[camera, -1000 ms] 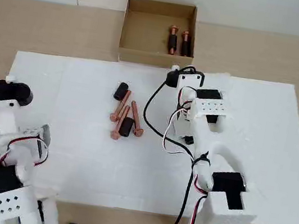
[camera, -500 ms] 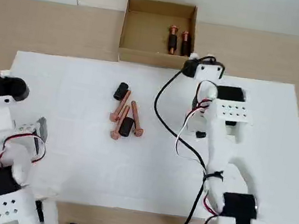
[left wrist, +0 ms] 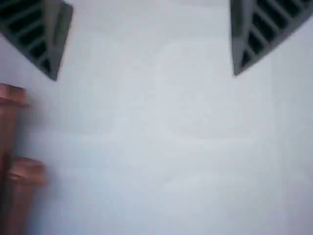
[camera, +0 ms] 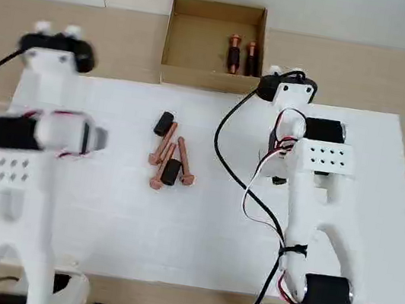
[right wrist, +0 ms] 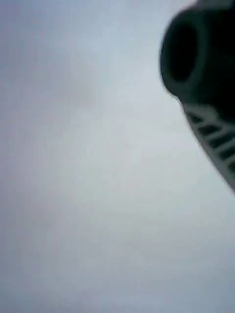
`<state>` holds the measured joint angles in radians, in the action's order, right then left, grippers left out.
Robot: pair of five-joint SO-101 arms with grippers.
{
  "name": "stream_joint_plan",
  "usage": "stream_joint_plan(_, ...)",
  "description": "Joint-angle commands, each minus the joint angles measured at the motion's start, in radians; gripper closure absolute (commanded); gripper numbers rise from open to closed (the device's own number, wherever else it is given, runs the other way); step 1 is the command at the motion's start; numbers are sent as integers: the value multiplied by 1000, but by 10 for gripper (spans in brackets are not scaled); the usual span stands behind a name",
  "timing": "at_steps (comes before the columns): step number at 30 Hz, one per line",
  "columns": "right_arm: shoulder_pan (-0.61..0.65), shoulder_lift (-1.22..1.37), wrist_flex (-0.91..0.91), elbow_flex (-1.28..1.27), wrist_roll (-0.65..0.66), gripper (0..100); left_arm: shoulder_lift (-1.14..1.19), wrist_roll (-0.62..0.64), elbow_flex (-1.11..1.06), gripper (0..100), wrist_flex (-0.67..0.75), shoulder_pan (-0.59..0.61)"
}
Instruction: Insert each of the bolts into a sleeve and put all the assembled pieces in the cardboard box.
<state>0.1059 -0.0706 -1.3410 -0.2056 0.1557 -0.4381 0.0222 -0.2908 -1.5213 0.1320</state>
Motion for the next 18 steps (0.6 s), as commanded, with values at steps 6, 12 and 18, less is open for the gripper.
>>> stream_joint_plan(6, -54, -51, 53, -34, -9, 995, 500, 94, 289, 782, 28, -215)
stream_joint_plan(12, -54, -53, 119, -118, -9, 995, 769, 103, 449, 782, 89, -216)
stream_joint_plan(18, -54, -53, 120, -127, -9, 995, 898, 103, 501, 782, 97, -218)
